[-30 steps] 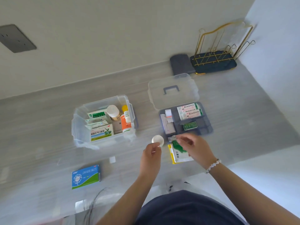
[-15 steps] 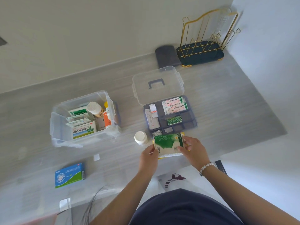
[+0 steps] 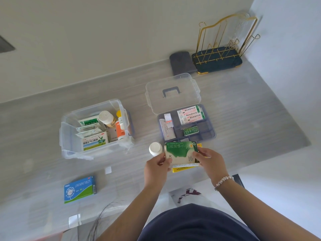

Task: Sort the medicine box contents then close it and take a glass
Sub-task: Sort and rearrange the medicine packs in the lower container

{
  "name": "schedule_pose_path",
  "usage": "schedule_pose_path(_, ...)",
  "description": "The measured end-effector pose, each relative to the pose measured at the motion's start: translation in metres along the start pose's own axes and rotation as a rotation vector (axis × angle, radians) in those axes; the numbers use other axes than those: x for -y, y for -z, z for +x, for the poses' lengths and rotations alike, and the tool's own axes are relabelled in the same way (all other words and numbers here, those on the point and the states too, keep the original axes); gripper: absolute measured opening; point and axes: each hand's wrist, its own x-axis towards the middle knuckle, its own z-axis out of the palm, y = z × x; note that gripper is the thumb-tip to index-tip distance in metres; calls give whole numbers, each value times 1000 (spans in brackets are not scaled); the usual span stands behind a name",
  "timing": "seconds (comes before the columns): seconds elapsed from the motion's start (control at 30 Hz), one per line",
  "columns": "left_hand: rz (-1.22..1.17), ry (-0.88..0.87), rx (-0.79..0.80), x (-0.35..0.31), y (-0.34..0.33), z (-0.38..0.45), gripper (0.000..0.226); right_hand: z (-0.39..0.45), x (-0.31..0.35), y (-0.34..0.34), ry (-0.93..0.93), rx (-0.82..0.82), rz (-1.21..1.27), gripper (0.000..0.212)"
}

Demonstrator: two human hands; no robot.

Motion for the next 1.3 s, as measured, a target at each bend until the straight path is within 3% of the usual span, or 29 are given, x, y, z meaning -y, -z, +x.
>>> schedule_pose_path(0.2,24,-129,17,-19,43,-6,26,-20,42,-18,103,-50,129,22)
schedule_pose_path(0.37,41,-226,-78,-37,95,-10,22,-37,85,-52,203,-21,141,18)
schedule_pose_path(0.6,12,-266,-230,-41,170,-4,16,-49,127,-116,287,58,198,21)
schedule_pose_path(0.77,129,-290,-280,-40,224,17,20,-51,153,-165,320,94,196,19)
schedule_pose_path(0.87,174,-278,-326,-42,250,32,10,-44,165,-193,293,107,162,21)
schedule_pose_path(0.97,277,-273,-283,-41,270,51,23,-32,174,-217,296,116,37,24)
schedule_pose_path(1.07,403,-181,-200,-39,280,72,10,-17,181,-233,328,129,-169,21)
schedule_pose_path(1.17,586,-64,-106,-41,282,92,38,-5,186,-241,386,219,-570,30)
schedule_pose_path(1.3,771,-46,87,-42,270,107,26,6,188,-249,376,312,-862,32)
